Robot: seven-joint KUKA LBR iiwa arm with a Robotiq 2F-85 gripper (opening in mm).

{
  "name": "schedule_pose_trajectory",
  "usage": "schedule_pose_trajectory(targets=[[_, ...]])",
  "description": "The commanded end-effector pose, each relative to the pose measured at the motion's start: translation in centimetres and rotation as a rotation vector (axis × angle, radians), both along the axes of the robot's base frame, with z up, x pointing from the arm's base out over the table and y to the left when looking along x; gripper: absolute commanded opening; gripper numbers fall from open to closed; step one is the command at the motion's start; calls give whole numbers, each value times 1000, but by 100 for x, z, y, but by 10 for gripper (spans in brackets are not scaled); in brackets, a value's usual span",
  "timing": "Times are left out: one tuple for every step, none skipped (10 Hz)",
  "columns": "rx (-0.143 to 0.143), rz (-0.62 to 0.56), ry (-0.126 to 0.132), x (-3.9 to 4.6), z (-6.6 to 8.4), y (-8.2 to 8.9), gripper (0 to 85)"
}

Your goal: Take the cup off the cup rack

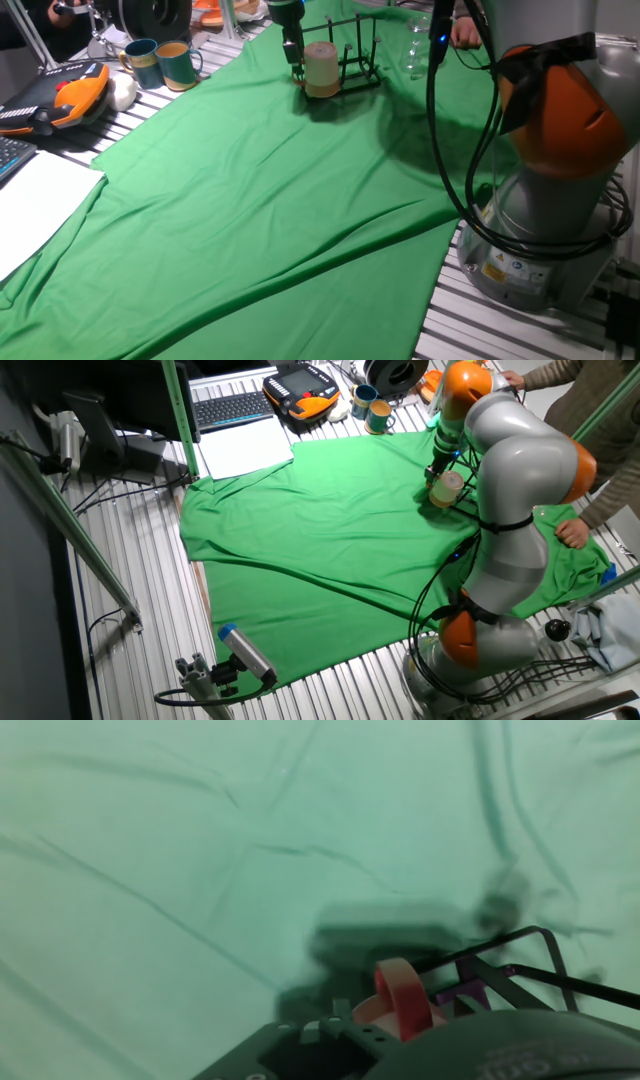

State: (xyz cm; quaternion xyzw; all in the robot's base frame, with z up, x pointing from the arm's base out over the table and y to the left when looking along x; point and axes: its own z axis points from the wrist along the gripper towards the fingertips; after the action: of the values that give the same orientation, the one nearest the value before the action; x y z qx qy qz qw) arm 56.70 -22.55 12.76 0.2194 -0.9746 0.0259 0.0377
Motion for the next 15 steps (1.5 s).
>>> schedule_pose_trajectory(targets=[[3,0,2,0,-15,-1,510],[4,0,2,-4,-22,-5,510],[4,-1,15,-3,-19,-7,340],[10,-2,29,4,-9,-2,340],[21,-2,37,2,-12,-2,170],[30,-2,42,6,-3,2,0],[38,-2,43,11,22,2,0],[58,-1,45,23,102,5,0],[65,-1,51,38,225,6,0],[65,-2,68,55,385,18,0],[64,-4,83,62,571,30,0],[63,-19,113,78,811,42,0],[73,-37,124,80,1006,50,0],[67,-49,125,78,1180,70,0],[58,-62,132,73,1338,98,0]])
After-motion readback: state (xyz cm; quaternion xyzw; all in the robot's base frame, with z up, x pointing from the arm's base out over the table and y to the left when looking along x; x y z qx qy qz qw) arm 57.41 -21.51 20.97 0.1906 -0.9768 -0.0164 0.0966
